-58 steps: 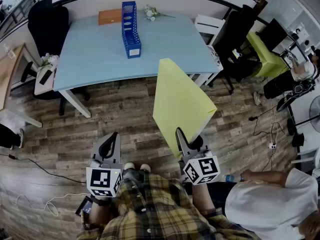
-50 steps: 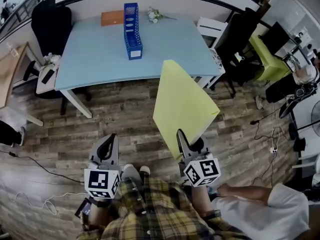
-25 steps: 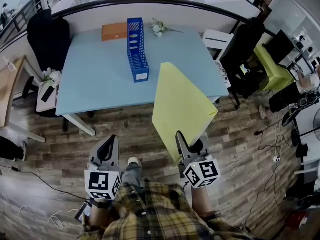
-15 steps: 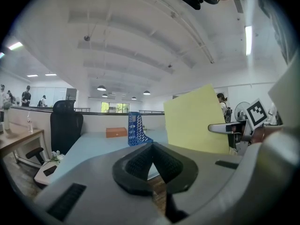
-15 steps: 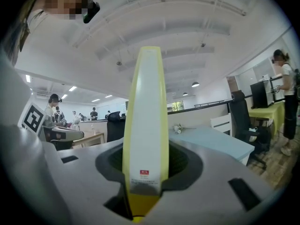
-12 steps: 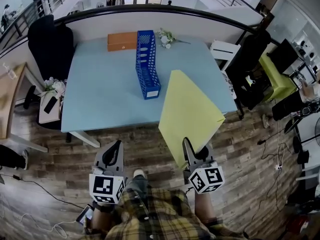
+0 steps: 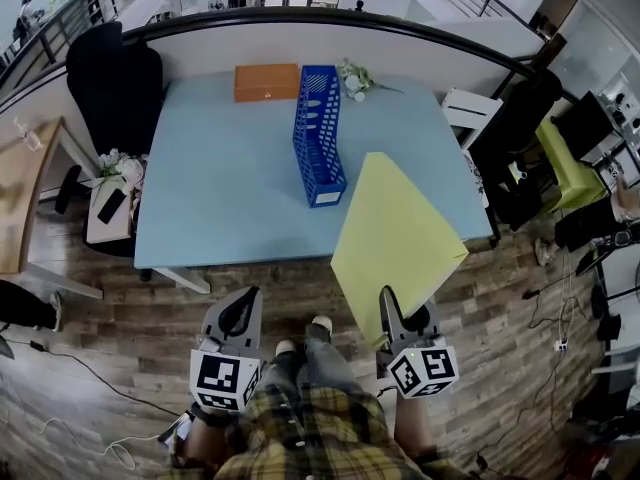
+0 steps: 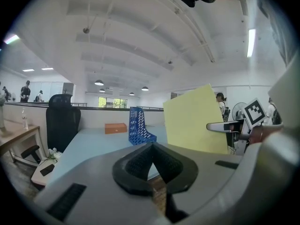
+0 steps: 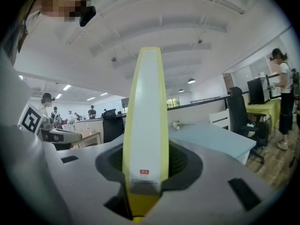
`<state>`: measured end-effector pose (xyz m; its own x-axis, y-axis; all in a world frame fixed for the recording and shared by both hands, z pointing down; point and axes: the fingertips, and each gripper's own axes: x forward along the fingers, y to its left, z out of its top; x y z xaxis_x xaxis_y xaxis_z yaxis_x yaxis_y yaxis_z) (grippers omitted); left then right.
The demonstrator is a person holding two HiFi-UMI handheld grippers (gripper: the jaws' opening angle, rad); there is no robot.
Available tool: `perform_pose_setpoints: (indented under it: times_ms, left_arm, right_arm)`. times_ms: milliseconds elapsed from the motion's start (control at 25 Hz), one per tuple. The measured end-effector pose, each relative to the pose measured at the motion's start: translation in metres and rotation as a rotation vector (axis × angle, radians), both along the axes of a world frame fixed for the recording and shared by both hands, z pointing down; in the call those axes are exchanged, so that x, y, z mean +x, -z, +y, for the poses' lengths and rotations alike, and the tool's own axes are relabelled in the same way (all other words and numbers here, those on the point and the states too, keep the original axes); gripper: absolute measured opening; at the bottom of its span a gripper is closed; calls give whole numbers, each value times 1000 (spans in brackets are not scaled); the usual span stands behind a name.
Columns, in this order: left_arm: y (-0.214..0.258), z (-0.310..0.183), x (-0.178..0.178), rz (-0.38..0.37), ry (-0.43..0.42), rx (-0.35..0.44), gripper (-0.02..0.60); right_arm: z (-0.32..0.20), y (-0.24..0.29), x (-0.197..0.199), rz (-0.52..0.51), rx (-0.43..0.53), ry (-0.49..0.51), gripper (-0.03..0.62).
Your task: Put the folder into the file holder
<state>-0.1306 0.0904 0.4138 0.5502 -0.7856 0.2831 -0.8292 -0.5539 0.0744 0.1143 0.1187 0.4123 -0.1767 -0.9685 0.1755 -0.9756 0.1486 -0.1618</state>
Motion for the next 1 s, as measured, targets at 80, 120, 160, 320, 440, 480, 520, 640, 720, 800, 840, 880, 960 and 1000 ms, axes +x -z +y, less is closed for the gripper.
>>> perform_pose_setpoints:
  times_ms: [80, 120, 160, 320, 440, 480, 520, 640, 720, 800, 840, 880, 960, 1000]
  left_arm:
    - [-2, -4, 0, 2, 8, -7, -6]
    - [-2, -7, 1, 4, 10, -9, -6]
    - [-2, -10, 2, 5, 13, -7, -6]
    - [-2, -28, 9, 9, 25, -4, -6]
    - [-4, -41, 22, 10, 27, -4, -6]
    - [-4, -46, 26, 10, 30, -3, -6]
    - [-3, -52, 30, 11, 33, -1, -6]
    - [-2, -75, 41, 11, 50, 4, -6]
    - [-1, -91, 49, 11, 65, 6, -6]
    - [0, -108, 57, 12, 84, 11, -6]
    - [1, -117, 60, 12, 96, 14, -6]
    - [1, -125, 63, 12, 106, 18, -6]
    - [2, -140, 68, 11, 125, 26, -6]
    - [3, -146, 71, 10, 133, 30, -6]
  right_arm:
    - [-6, 1, -1, -3, -1, 5, 162]
    - [-9, 2, -1, -1, 0, 7, 163]
    - [-12, 4, 0, 3, 5, 8, 163]
    - [-32, 12, 13, 36, 30, 0, 161]
    - [-49, 13, 29, 41, 37, -5, 161]
    - [-56, 13, 34, 40, 37, -4, 161]
    - [-62, 13, 38, 38, 37, -1, 162]
    - [-86, 12, 48, 32, 33, 17, 162]
    - [-104, 11, 55, 33, 30, 33, 163]
    - [-123, 11, 63, 36, 29, 51, 162]
    - [-133, 12, 67, 36, 30, 59, 163]
    - [-143, 12, 71, 34, 32, 67, 161]
    - [-160, 11, 78, 30, 35, 77, 161]
    - [-168, 11, 80, 30, 38, 83, 161]
